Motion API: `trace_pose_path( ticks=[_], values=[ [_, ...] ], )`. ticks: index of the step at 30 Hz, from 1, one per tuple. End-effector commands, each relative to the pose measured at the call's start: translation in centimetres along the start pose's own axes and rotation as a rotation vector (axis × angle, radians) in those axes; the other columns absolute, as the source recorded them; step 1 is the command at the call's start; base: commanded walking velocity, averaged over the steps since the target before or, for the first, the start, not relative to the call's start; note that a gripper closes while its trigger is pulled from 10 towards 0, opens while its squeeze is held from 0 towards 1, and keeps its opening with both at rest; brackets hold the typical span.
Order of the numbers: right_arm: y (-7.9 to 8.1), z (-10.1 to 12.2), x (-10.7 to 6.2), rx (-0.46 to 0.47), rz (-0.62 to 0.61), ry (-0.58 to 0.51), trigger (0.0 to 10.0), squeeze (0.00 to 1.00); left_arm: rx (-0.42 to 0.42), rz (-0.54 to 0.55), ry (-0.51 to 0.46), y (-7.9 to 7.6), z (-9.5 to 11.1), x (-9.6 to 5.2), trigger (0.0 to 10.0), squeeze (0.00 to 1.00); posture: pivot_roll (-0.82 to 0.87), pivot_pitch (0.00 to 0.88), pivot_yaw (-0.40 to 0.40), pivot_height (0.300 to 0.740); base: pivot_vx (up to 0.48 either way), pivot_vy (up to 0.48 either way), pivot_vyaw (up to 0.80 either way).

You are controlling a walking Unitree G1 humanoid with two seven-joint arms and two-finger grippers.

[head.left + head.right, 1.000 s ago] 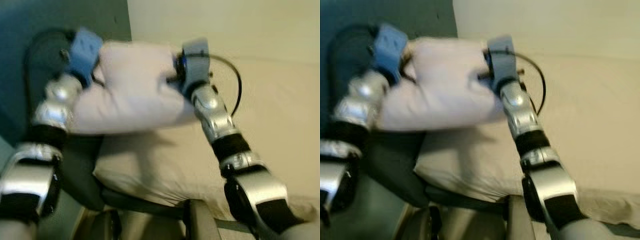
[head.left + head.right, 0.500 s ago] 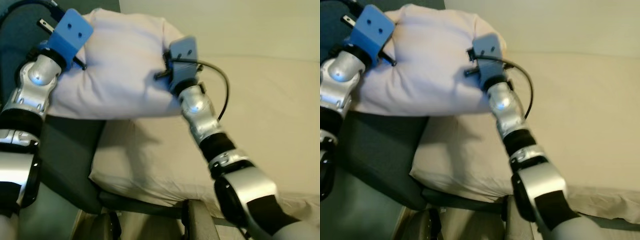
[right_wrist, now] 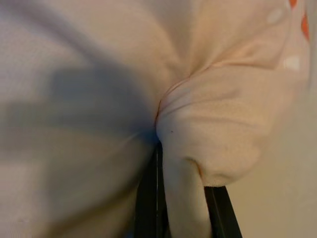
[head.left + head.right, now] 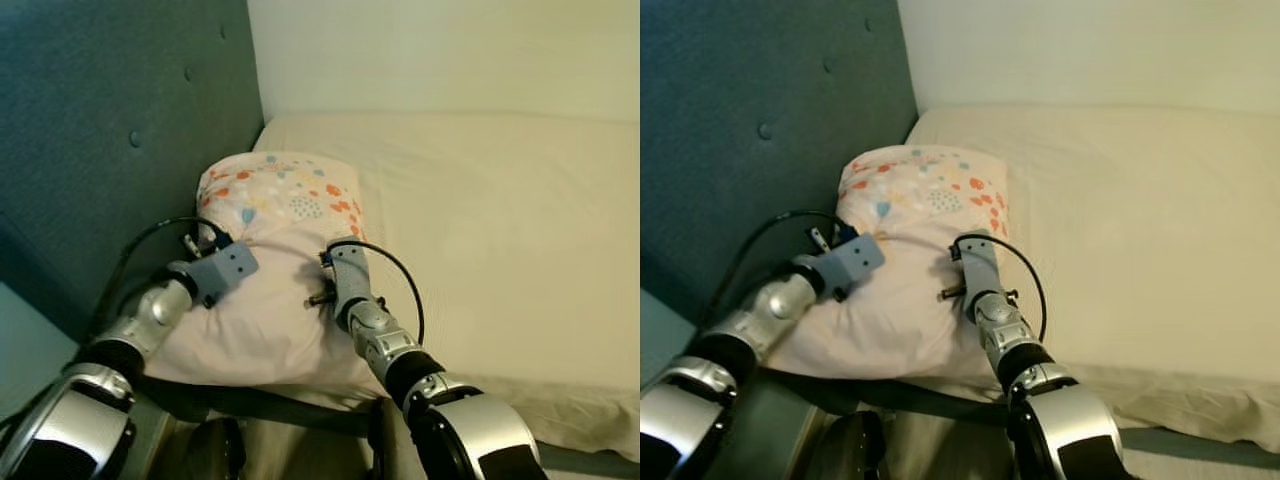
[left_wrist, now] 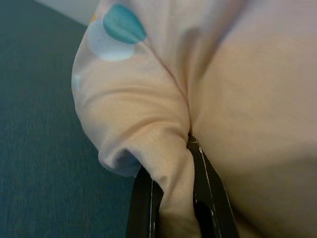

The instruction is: Clean up the room

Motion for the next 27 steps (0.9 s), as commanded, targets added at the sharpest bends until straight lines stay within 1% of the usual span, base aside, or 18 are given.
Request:
trace_pose_path(
  ticks=[1,4,6,7,9,10,11,12,13,14,15,16,19,20,21,24,26,27],
  values=[
    [0.8,-0.4,-0.1,0.026,0.025,0.003,10.0,0.00,-0.007,0.033,0.007,0.3,0.0,0.1,10.0,0.00,-0.02,0.234,0.001,0.586,0.000,0.000,0.00],
    [0.8,-0.5,-0.1,0.020,0.027,0.007,10.0,0.00,0.010,0.059,-0.006,0.9,0.4,0.3,10.0,0.00,-0.01,0.239,0.001,0.586,0.000,0.000,0.00],
    [1.0,-0.2,0.0,0.003,0.033,0.004,10.0,0.00,0.052,0.127,-0.030,2.6,1.0,0.5,10.0,0.00,0.00,0.249,0.003,0.586,0.000,0.000,0.00],
    [1.0,-0.2,0.0,0.003,0.033,0.004,10.0,0.00,0.052,0.127,-0.030,2.6,1.0,0.5,10.0,0.00,0.00,0.249,0.003,0.586,0.000,0.000,0.00],
    [1.5,0.7,0.0,-0.019,0.038,-0.019,10.0,0.00,0.110,0.202,-0.095,5.0,2.2,0.3,10.0,0.00,0.01,0.261,-0.002,0.586,0.000,0.000,0.00],
    [1.8,1.1,0.1,-0.020,0.037,-0.029,10.0,0.00,0.123,0.234,-0.121,6.3,2.7,0.1,10.0,0.00,0.02,0.264,-0.003,0.586,0.000,0.000,0.00],
    [1.8,1.1,0.1,-0.020,0.037,-0.029,10.0,0.00,0.123,0.234,-0.121,6.3,2.7,0.1,10.0,0.00,0.02,0.264,-0.003,0.586,0.000,0.000,0.00],
    [2.3,2.2,0.1,-0.009,0.040,-0.050,10.0,0.00,0.157,0.281,-0.155,8.2,3.3,-0.4,10.0,0.00,0.02,0.263,-0.007,0.586,0.000,0.000,0.00],
    [2.3,2.2,0.1,-0.009,0.040,-0.050,10.0,0.00,0.157,0.281,-0.155,8.2,3.3,-0.4,10.0,0.00,0.02,0.263,-0.007,0.586,0.000,0.000,0.00],
    [2.8,2.9,0.2,-0.007,0.046,-0.067,10.0,0.00,0.187,0.272,-0.151,8.6,3.0,-0.8,10.0,0.00,0.03,0.263,-0.010,0.586,0.000,0.000,0.00],
    [3.2,3.4,0.1,-0.007,0.056,-0.080,10.0,0.00,0.208,0.258,-0.139,8.7,2.5,-1.0,10.0,0.00,0.03,0.262,-0.013,0.586,0.000,0.000,0.00],
    [3.2,3.4,0.1,-0.007,0.056,-0.080,10.0,0.00,0.208,0.258,-0.139,8.7,2.5,-1.0,10.0,0.00,0.03,0.262,-0.013,0.586,0.000,0.000,0.00],
    [4.8,4.1,0.0,-0.056,0.098,-0.105,10.0,0.00,0.186,0.137,-0.024,7.1,-0.5,-1.9,10.0,0.00,0.04,0.262,-0.022,0.586,0.000,0.000,0.00],
    [4.8,4.1,0.0,-0.056,0.098,-0.105,10.0,0.00,0.186,0.137,-0.024,7.1,-0.5,-1.9,10.0,0.00,0.04,0.262,-0.022,0.586,0.000,0.000,0.00],
    [5.2,3.7,-0.1,-0.105,0.125,-0.099,10.0,0.00,0.170,0.045,0.046,5.3,-2.5,-2.6,10.0,0.00,0.04,0.262,-0.028,0.586,0.000,0.000,0.00],
    [5.3,3.6,-0.1,-0.117,0.131,-0.096,10.0,0.00,0.165,0.023,0.063,4.8,-3.0,-2.8,10.0,0.00,0.04,0.262,-0.028,0.586,0.000,0.000,0.00],
    [5.1,3.4,-0.1,-0.125,0.118,-0.092,10.0,0.00,0.142,0.008,0.077,4.3,-3.4,-2.9,10.0,0.00,0.03,0.264,-0.029,0.586,0.000,0.000,0.00],
    [4.8,3.1,0.0,-0.106,0.106,-0.085,10.0,0.07,0.117,-0.005,0.084,3.8,-3.7,-3.1,10.0,0.00,0.03,0.264,-0.028,0.586,0.000,0.000,0.00]
  ],
)
Point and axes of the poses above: a point about 5 cm out from each wrist's last joint towards the gripper, its own x axis pointing out of the wrist towards the gripper, its own z axis along the axis of the wrist's last joint, y = z × x, the point moved 3 cm from there along x, pointing out of the wrist towards the gripper, and after that the axes turned 15 degrees about -x, right-handed, at the moved point
